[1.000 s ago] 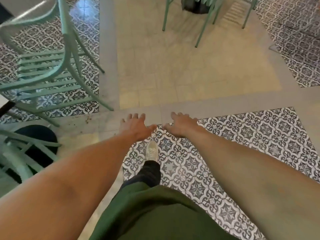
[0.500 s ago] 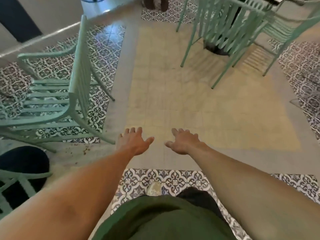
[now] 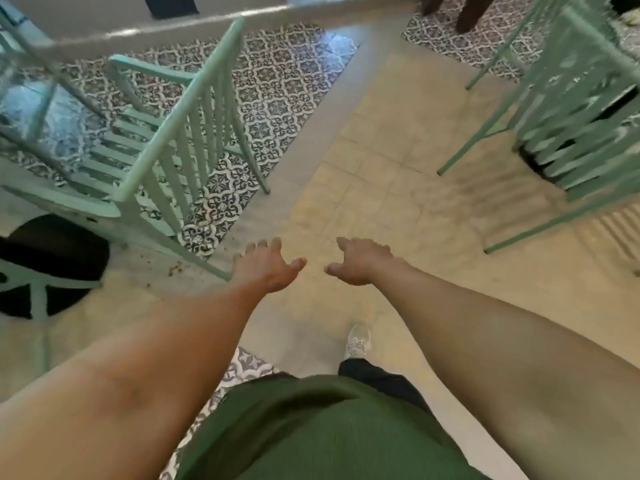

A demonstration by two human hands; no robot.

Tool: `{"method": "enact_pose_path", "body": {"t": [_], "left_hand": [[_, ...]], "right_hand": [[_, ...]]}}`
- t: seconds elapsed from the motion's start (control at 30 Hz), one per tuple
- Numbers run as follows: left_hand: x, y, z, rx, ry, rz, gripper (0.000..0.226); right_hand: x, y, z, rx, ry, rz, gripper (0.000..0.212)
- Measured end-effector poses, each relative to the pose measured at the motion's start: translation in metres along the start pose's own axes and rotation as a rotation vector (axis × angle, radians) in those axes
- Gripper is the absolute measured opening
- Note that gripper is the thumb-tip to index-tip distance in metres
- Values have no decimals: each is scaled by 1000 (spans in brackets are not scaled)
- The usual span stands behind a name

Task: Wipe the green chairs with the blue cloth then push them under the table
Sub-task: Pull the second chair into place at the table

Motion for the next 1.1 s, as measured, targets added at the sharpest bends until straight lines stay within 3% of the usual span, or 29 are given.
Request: {"method": "enact_pose_path", "body": {"t": [0.2,0.3,0.47,0.57,0.67,0.8,0.9,1.0,1.1], "left_hand": [[-52,-45,-2,-225,147,-168,85],[-96,-57,20,-303,147,-353,84],[-173,-66,87,-430,-51,-608,96],[-199,-77,138,-499,-91,-634,107],[-202,-89,183,-564,-3,-559,114],[-174,-99,215,-678,226,-371,98],[-168,-100,218,-781,333,-428,57],[-171,-99,221,-893,365,-401,43],[-171,-98,221,-935,423,-368,36]], "right_hand": [[-94,-67,29,-219,201,-66,70],[-138,-88,76,-361,253,-125,76],[-210,-108,190,-670,237,-293,74],[-246,-118,251,-812,198,-406,73],[-268,-131,299,-860,264,-524,77],[-275,-166,328,-817,506,-519,98],[-268,-194,332,-779,652,-496,74],[-265,-199,343,-852,670,-514,44],[-273,-208,359,-885,759,-380,22]]}}
Point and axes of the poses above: each hand's wrist, its own y-axis away from the middle knuckle, its own x-axis out of the palm, z = x × y, the point moved 7 cm from there along -y, towards the middle knuckle, and after that the axes turned 13 degrees about x, right-handed, at the moved point
